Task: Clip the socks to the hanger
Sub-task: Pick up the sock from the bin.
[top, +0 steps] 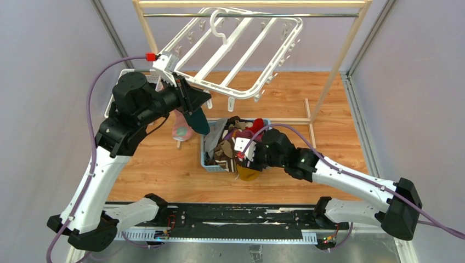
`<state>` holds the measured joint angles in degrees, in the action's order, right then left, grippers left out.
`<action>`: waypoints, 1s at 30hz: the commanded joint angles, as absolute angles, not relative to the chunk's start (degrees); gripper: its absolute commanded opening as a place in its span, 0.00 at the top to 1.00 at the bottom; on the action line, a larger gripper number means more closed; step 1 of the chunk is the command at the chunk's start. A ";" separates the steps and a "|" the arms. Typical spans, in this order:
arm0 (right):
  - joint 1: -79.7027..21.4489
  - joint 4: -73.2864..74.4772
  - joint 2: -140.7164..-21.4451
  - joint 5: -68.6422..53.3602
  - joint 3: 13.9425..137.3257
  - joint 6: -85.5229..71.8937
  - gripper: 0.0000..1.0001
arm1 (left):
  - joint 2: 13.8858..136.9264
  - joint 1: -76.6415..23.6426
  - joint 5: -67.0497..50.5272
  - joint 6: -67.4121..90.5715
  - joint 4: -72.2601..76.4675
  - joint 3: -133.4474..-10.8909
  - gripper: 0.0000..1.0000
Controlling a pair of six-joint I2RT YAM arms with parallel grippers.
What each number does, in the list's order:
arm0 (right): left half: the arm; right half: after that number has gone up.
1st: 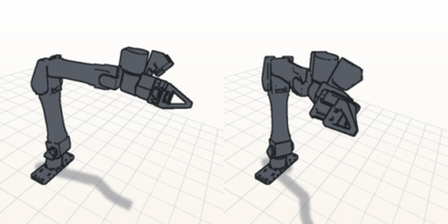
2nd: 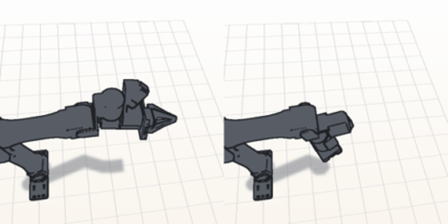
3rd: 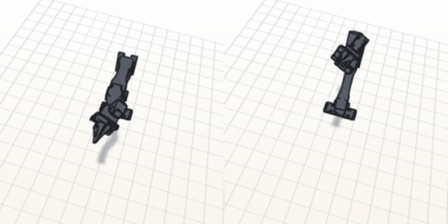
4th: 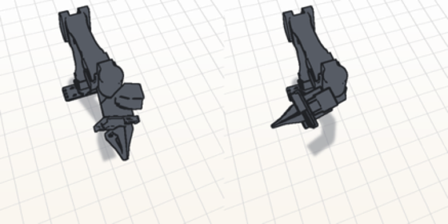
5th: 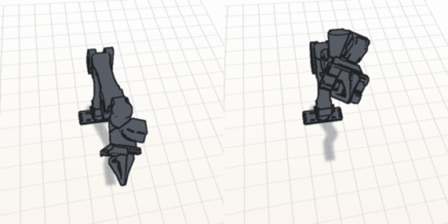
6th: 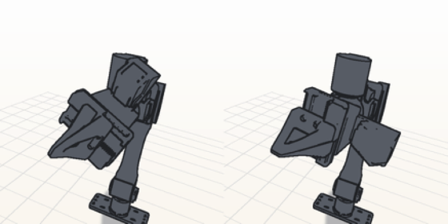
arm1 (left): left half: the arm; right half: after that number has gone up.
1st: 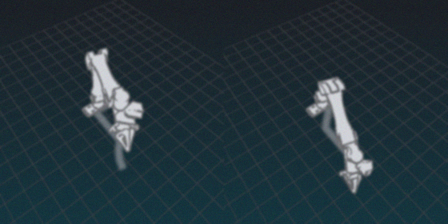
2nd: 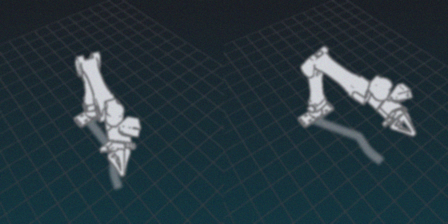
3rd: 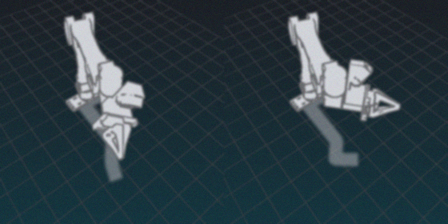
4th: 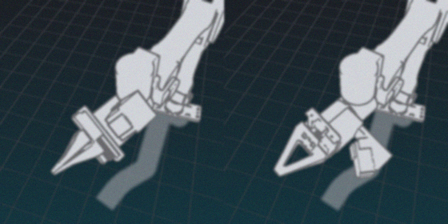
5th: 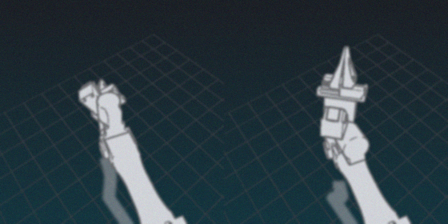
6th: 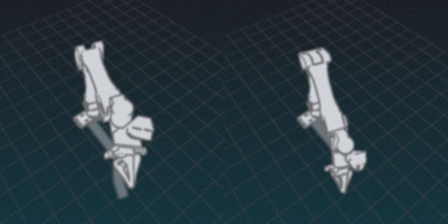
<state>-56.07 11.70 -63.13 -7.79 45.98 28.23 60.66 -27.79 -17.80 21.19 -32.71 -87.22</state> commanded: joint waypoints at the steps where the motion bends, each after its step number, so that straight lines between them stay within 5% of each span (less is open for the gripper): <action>1: -55.26 14.02 -63.91 -15.29 48.06 31.25 0.51 | 59.71 -26.98 -16.00 19.98 -35.34 -87.91 0.90; 14: -62.48 10.98 -67.02 -7.59 46.17 33.97 0.62 | 59.83 -26.96 -16.10 19.95 -35.68 -87.69 0.91; 26: -66.20 13.58 -71.30 -1.76 47.64 37.16 0.60 | 59.90 -26.98 -16.26 20.20 -35.79 -87.96 0.91; 30: -66.44 13.69 -72.35 -1.28 48.28 35.07 0.79 | 60.03 -26.93 -16.35 20.21 -35.85 -87.98 0.91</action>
